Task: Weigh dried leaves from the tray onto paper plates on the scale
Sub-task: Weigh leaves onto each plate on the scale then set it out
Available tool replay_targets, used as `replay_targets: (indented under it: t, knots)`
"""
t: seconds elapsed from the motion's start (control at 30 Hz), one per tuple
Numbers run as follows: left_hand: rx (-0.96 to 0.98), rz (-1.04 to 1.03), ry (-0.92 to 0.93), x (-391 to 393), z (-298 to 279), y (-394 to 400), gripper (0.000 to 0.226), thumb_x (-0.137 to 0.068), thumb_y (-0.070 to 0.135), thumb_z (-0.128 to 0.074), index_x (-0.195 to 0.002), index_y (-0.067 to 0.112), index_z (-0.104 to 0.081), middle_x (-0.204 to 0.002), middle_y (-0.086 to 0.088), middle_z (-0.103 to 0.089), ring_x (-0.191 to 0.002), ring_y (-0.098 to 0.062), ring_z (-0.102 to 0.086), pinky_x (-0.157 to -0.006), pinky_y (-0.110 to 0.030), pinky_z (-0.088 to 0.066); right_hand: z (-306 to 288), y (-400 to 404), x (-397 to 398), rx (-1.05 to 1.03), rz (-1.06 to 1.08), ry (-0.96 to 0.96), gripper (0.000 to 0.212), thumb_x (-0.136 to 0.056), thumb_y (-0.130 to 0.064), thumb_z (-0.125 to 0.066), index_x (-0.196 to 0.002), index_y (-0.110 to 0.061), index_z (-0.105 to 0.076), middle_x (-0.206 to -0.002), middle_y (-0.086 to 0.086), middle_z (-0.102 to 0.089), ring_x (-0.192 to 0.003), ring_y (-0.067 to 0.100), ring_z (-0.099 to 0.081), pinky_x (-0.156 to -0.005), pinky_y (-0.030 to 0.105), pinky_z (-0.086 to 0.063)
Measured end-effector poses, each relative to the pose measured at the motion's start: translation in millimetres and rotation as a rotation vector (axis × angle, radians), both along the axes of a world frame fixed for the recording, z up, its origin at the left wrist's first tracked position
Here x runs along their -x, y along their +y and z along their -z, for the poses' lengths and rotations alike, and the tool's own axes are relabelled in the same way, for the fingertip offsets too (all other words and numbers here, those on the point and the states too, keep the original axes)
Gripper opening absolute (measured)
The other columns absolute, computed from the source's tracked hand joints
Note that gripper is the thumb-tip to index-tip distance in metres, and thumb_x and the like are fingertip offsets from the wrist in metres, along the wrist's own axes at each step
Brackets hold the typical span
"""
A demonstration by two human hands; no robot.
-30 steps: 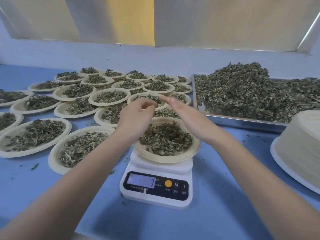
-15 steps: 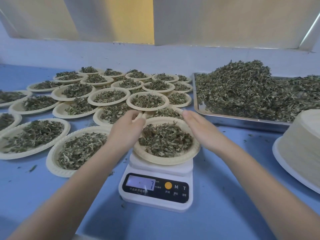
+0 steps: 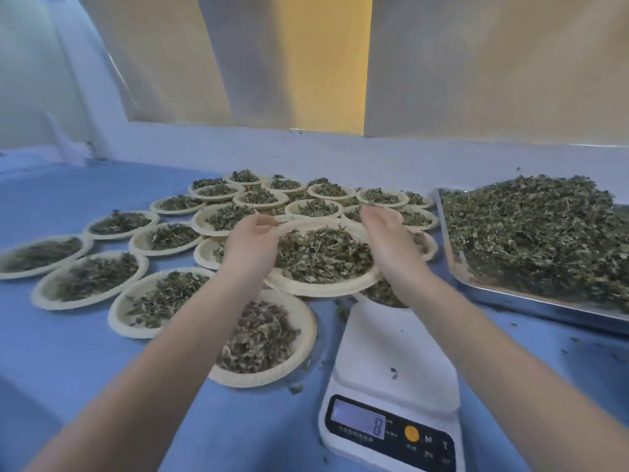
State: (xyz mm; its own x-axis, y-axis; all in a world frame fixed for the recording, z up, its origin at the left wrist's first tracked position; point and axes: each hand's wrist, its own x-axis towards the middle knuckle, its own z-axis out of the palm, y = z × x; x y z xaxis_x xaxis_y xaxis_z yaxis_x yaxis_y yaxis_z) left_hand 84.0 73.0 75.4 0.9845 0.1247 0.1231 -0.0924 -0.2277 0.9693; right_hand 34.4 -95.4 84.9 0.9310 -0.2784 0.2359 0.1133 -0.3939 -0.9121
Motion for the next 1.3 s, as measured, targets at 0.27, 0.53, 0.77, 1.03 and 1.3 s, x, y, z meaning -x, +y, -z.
replay_targets:
  t: [0.27,0.53,0.77,1.03,1.3]
  knots:
    - [0.083,-0.204,0.011,-90.8,-14.4,96.8,0.038,-0.091,-0.005,-0.037,-0.121,0.011,-0.055,-0.089,-0.006,-0.060,-0.060,-0.019,-0.044,-0.053,-0.031,-0.035,-14.1,77.4,-105.8,0.093,-0.084,0.113,0.025,-0.092,-0.030,-0.050,-0.102,-0.013,-0.066,-0.073,-0.005,-0.062,-0.063,0.012,-0.059,-0.061,0.027,-0.045]
    - [-0.048,-0.416,-0.050,-204.3,-21.6,195.5,0.035,-0.096,0.008,-0.044,-0.130,0.009,-0.051,-0.121,-0.016,-0.059,-0.086,-0.033,-0.056,-0.077,-0.045,-0.048,-15.4,166.6,-244.2,-0.241,-0.261,0.277,0.010,-0.085,-0.007,-0.065,-0.081,0.003,-0.065,-0.062,0.009,-0.059,-0.047,0.016,-0.053,-0.049,0.024,-0.047]
    - [-0.155,-0.289,0.099,-288.0,-7.9,246.7,0.037,-0.095,0.008,-0.040,-0.128,-0.006,-0.046,-0.118,-0.029,-0.055,-0.095,-0.034,-0.054,-0.073,-0.040,-0.042,7.0,233.7,-361.4,-0.088,-0.280,0.275,0.018,-0.092,-0.018,-0.048,-0.090,-0.006,-0.062,-0.083,0.013,-0.056,-0.076,0.024,-0.053,-0.081,0.044,-0.049]
    - [-0.090,-0.244,0.275,-337.6,38.3,264.8,0.019,-0.102,0.022,-0.034,-0.110,0.008,-0.044,-0.100,-0.007,-0.051,-0.092,-0.021,-0.048,-0.081,-0.032,-0.036,28.3,269.7,-411.1,0.504,-0.415,0.386,0.071,-0.100,-0.054,-0.007,-0.149,-0.006,-0.024,-0.155,0.016,-0.024,-0.142,0.031,-0.024,-0.114,0.043,-0.021]
    - [-0.419,-0.172,0.324,-327.5,29.0,243.4,0.039,-0.104,0.020,-0.027,-0.131,-0.002,-0.044,-0.151,-0.018,-0.029,-0.139,-0.028,-0.029,-0.109,-0.037,-0.029,33.6,272.9,-414.8,0.740,-0.268,0.345,0.069,-0.099,-0.051,-0.005,-0.153,-0.008,-0.007,-0.160,0.009,-0.005,-0.147,0.026,0.005,-0.115,0.051,0.006]
